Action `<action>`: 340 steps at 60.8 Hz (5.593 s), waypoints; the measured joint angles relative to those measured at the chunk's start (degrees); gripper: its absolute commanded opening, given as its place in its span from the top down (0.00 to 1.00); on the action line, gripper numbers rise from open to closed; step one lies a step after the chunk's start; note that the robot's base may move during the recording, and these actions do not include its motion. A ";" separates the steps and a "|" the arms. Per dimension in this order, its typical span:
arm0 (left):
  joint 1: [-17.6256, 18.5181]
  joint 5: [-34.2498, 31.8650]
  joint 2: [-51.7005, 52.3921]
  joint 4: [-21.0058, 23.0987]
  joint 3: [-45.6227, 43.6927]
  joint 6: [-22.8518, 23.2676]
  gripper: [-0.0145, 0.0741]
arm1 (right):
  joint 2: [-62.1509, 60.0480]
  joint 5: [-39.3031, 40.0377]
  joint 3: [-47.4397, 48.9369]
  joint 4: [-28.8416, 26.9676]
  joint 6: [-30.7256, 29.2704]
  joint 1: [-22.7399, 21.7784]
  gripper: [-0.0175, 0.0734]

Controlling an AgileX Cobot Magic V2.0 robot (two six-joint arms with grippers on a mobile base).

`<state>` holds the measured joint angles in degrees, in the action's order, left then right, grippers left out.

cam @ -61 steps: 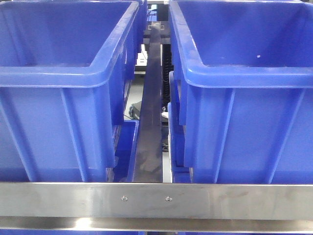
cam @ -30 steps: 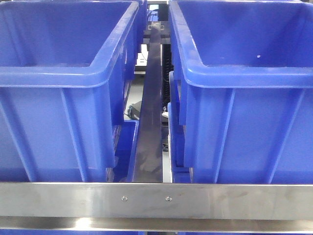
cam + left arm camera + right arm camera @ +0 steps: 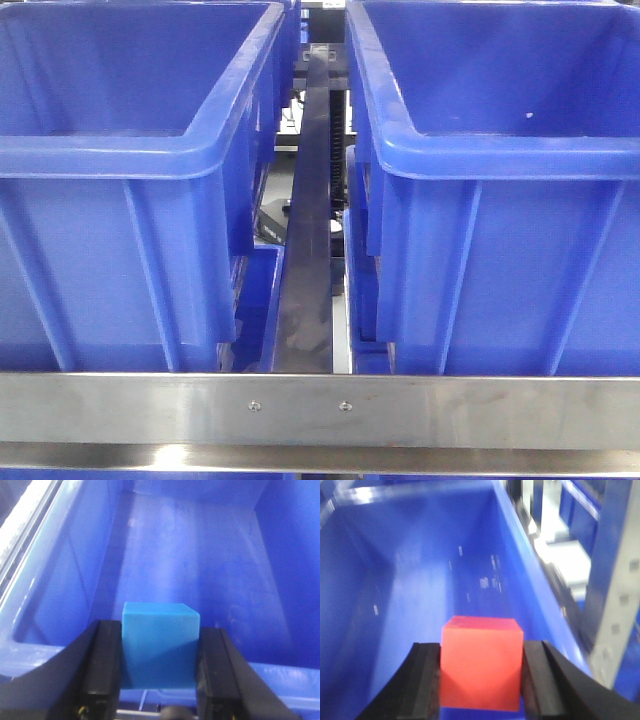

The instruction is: Sort and place red and blue blocks on shelf

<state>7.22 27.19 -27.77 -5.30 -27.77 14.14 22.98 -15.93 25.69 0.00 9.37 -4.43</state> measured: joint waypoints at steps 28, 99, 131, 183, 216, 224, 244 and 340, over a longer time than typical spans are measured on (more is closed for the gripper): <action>0.00 -4.84 -8.19 0.00 -3.03 0.00 0.70 | 6.64 4.16 0.00 0.00 0.00 0.00 0.74; 0.00 -11.20 -28.59 0.00 -12.65 0.00 0.70 | 27.93 15.93 8.34 0.00 0.00 0.10 0.74; 0.00 -12.35 -28.92 0.23 -12.65 0.00 0.08 | 28.19 15.03 8.74 3.19 0.00 1.55 0.19; 0.00 -9.91 -22.23 2.11 -10.88 0.00 0.67 | 23.46 12.60 8.84 3.19 0.00 6.37 0.75; 0.00 -15.97 -7.18 4.69 -0.64 0.00 0.67 | 9.15 0.78 6.60 5.58 0.00 7.34 0.75; 0.00 -16.22 -7.18 4.79 -0.64 0.00 0.67 | 9.15 0.82 5.34 5.58 0.00 7.34 0.75; 0.00 -16.22 -7.18 4.79 -0.64 0.11 0.67 | 9.06 1.17 5.13 5.58 0.00 7.34 0.75; 0.00 -16.22 -7.18 4.79 -0.64 0.11 0.67 | -23.41 8.77 -26.73 1.77 0.00 7.34 0.75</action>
<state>7.22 10.97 -34.95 -0.50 -28.41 14.25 -0.43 -7.16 -1.04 1.77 9.37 2.91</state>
